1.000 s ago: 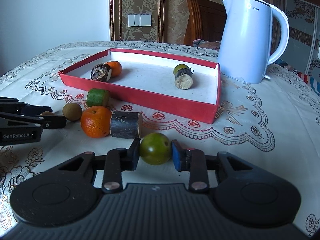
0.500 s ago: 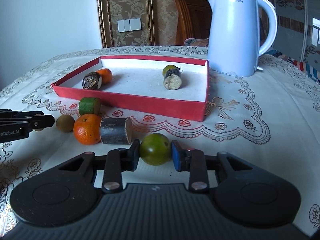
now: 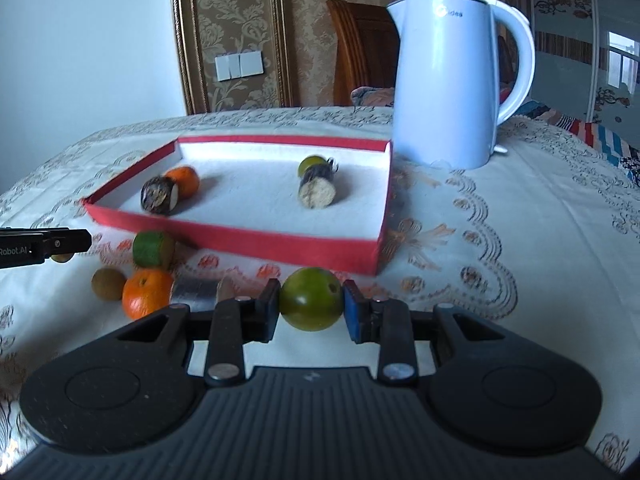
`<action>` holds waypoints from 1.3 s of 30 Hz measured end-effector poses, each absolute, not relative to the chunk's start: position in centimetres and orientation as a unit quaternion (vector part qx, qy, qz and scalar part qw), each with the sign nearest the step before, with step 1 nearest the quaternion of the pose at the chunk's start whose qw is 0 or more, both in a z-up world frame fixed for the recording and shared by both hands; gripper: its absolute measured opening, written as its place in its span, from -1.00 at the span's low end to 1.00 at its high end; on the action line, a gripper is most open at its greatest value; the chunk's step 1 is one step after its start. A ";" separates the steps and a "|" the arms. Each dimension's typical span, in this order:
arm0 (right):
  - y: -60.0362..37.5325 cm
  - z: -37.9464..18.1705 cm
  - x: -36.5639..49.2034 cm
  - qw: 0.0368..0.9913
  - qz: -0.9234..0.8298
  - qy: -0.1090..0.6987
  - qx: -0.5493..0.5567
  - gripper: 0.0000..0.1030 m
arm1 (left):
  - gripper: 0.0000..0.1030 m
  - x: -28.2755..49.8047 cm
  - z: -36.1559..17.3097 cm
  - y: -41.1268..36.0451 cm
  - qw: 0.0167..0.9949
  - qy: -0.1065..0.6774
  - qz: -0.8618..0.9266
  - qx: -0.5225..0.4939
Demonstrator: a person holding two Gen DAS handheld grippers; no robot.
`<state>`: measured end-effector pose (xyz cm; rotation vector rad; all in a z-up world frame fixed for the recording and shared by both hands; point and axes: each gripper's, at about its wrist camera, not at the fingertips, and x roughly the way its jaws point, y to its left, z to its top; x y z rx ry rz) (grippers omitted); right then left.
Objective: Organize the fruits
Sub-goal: 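Carry the brown fruit into the tray with the left tool while the right tool carries the green fruit there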
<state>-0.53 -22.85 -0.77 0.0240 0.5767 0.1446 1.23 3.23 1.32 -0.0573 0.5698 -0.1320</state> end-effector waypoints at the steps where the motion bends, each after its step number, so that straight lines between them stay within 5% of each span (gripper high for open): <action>1: -22.9 -0.6 -0.2 0.957 0.068 0.281 0.013 -0.40 | -0.42 1.7 1.5 3.1 0.958 0.280 -0.064 -0.025; 39: -19.4 -2.0 11.5 0.950 0.024 0.311 -0.006 -0.40 | -0.42 11.7 -0.9 -1.1 0.950 0.310 -0.024 0.028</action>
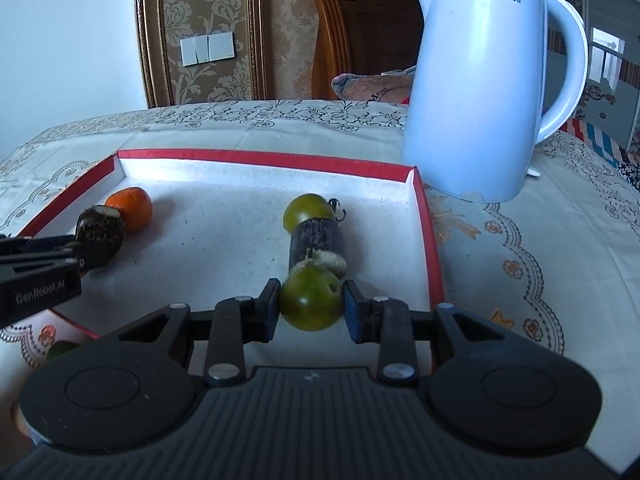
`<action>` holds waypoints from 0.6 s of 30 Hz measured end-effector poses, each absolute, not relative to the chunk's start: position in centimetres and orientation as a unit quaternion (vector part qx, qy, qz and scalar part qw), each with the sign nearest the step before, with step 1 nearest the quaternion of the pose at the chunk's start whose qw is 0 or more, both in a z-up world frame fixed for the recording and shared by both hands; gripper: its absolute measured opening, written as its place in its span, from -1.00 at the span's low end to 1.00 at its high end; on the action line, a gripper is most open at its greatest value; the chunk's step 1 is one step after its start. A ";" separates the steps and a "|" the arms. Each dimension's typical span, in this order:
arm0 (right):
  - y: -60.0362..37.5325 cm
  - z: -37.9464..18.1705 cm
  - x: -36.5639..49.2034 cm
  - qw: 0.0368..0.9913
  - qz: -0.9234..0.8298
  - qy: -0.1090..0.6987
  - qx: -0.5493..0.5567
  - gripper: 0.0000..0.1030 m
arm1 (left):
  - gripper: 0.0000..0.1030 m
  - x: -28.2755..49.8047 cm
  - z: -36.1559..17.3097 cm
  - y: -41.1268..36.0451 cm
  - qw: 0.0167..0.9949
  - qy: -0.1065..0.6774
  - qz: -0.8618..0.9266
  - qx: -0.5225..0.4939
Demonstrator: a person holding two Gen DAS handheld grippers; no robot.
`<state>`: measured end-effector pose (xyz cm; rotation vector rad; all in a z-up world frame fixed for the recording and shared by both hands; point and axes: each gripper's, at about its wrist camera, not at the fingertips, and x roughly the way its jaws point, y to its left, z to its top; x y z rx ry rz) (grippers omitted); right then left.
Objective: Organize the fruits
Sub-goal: 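Carry the brown fruit into the tray with the left tool while the right tool carries the green fruit there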
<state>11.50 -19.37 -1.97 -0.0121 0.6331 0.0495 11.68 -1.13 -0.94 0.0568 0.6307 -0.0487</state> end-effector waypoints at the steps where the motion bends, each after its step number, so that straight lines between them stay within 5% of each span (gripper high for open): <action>1: -19.2 -2.0 11.6 0.951 0.023 0.309 -0.009 -0.40 | -0.42 11.7 -1.1 -1.0 0.951 0.307 -0.022 0.025; 18: -19.3 -2.2 11.5 0.954 0.019 0.300 0.000 -0.40 | -0.43 11.4 -1.2 -0.9 0.954 0.298 -0.016 0.025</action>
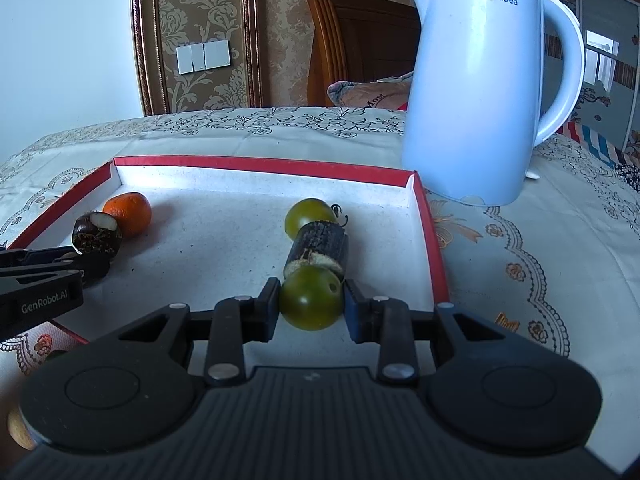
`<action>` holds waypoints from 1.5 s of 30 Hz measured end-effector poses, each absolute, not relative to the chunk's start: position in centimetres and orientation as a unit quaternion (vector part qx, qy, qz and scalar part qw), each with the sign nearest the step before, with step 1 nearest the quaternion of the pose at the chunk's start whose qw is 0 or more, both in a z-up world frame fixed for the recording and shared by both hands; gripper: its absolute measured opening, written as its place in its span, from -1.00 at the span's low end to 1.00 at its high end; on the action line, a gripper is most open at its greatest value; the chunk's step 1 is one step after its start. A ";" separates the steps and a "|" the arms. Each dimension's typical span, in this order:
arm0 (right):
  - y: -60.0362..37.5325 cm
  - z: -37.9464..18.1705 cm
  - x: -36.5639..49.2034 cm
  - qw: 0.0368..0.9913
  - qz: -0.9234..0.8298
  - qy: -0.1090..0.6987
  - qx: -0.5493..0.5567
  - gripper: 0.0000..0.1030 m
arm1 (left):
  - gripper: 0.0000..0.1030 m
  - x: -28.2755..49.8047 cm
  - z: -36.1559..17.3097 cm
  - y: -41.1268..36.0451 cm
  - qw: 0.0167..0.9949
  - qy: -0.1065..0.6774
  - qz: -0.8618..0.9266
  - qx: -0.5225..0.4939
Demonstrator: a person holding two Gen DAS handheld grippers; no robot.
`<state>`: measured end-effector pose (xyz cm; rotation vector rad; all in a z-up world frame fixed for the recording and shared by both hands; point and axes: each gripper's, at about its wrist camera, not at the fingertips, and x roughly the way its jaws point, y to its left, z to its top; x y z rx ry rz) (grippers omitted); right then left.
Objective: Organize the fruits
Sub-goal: 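Carry the brown fruit into the tray with the left tool while the right tool carries the green fruit there, then open both tools to release the brown and green fruits in the tray, then lift both open tools out of the tray toward the loose fruits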
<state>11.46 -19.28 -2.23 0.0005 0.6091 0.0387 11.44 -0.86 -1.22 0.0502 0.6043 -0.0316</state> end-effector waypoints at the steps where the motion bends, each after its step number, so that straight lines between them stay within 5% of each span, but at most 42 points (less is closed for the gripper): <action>1: -19.3 -2.2 11.5 0.954 0.019 0.300 0.000 -0.40 | -0.43 11.4 -1.2 -0.9 0.954 0.297 -0.015 0.025; 18: -19.6 -2.2 11.3 0.955 0.017 0.297 0.008 -0.32 | -0.42 11.1 -1.3 -0.9 0.956 0.292 -0.016 0.024; 20: -19.5 -2.2 11.2 0.955 0.024 0.295 0.009 -0.11 | -0.38 11.1 -1.3 -0.8 0.956 0.292 -0.014 0.026; 21: -19.3 -2.2 11.2 0.955 0.027 0.294 0.005 0.03 | -0.21 11.1 -1.3 -0.8 0.956 0.292 -0.009 0.026; 22: -19.1 -2.2 11.1 0.956 0.022 0.292 0.000 0.44 | 0.18 11.1 -1.3 -0.7 0.956 0.293 -0.004 0.024; 23: -19.0 -2.3 10.9 0.957 0.015 0.288 -0.004 0.56 | 0.35 11.2 -1.4 -0.6 0.955 0.296 -0.005 0.020; 39: -19.2 -2.3 10.9 0.958 0.010 0.286 0.003 0.57 | 0.41 11.3 -1.4 -0.4 0.955 0.296 -0.007 0.021; 45: -19.3 -2.0 10.4 0.961 0.009 0.276 0.005 0.74 | 0.41 11.0 -1.4 -0.6 0.956 0.293 -0.009 0.027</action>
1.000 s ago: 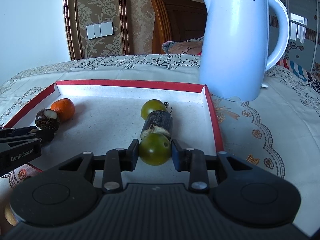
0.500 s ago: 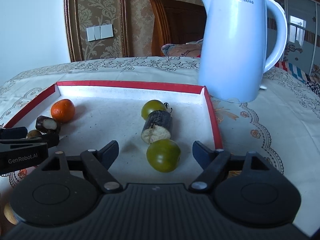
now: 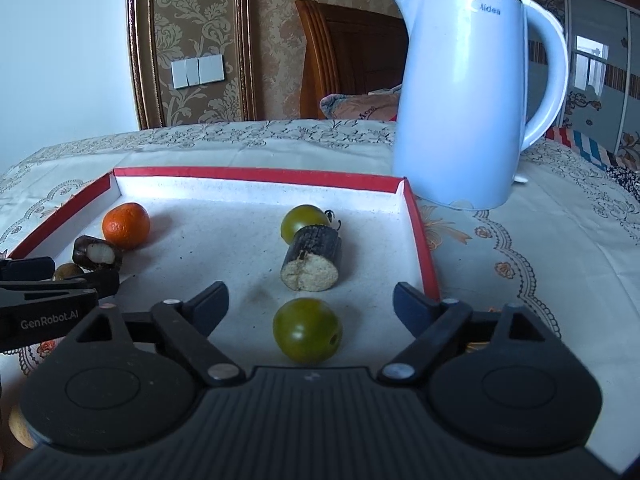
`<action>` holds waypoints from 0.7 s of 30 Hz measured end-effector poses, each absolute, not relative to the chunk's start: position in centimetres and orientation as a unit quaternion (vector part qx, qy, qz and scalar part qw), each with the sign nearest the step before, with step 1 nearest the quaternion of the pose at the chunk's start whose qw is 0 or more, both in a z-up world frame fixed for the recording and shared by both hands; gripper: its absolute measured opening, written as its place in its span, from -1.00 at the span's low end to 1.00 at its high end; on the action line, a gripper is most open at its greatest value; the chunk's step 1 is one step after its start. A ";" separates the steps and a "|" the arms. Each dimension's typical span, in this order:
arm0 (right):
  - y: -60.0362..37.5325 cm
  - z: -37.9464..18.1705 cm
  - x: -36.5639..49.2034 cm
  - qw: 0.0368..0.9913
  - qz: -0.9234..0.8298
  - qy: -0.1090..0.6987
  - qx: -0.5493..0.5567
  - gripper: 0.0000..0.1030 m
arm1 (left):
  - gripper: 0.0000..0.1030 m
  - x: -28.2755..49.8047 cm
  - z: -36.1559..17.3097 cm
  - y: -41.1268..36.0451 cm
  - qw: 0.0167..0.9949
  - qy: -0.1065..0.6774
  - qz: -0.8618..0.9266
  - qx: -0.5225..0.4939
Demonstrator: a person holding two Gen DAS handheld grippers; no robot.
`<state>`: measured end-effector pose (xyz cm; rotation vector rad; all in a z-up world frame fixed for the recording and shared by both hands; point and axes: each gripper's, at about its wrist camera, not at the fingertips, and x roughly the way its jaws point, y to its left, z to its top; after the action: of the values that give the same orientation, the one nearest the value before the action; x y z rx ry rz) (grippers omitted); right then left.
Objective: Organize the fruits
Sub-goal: 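Lift both open tools out of the tray toward the loose fruits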
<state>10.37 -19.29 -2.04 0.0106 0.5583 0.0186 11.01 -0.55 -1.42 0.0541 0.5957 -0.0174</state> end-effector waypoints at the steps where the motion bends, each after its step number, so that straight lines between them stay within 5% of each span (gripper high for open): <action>1: -19.3 -2.0 10.3 0.961 0.009 0.275 0.005 0.74 | 0.41 10.9 -1.5 -0.6 0.956 0.293 -0.009 0.028; 21: -19.9 -1.8 9.1 0.963 0.012 0.267 0.018 0.87 | 0.41 9.0 -1.1 -0.5 0.960 0.277 -0.014 0.033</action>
<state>9.11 -19.89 -1.82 0.0362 0.5409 0.0252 8.97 -0.51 -1.06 0.0671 0.5607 -0.0292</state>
